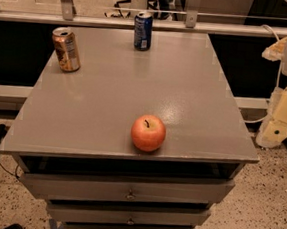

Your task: Pick pepsi can

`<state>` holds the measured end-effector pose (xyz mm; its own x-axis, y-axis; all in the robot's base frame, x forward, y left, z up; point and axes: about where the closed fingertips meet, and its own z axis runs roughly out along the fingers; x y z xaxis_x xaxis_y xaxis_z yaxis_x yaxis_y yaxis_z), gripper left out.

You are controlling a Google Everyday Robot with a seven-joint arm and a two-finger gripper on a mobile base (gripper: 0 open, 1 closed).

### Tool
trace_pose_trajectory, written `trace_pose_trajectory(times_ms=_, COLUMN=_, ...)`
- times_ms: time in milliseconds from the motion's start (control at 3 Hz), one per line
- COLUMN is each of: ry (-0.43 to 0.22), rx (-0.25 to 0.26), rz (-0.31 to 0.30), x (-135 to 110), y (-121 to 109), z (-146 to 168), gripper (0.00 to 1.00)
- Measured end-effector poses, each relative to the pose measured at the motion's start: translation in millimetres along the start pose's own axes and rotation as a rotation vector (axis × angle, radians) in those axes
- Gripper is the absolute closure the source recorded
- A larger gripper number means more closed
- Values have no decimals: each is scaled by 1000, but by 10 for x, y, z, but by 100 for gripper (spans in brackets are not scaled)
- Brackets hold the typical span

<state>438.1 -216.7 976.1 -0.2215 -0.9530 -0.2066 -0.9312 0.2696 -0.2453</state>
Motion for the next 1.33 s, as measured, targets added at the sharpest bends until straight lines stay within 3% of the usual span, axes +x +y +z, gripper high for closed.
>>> trace_pose_trajectory(times_ms=667, ry=-35, rx=2, rz=-13, x=-23, y=-69, z=0, gripper=0)
trace_pose_trajectory(times_ms=1333, ry=-205, rx=-3, rz=-28, x=-82, y=-639, z=341, gripper=0)
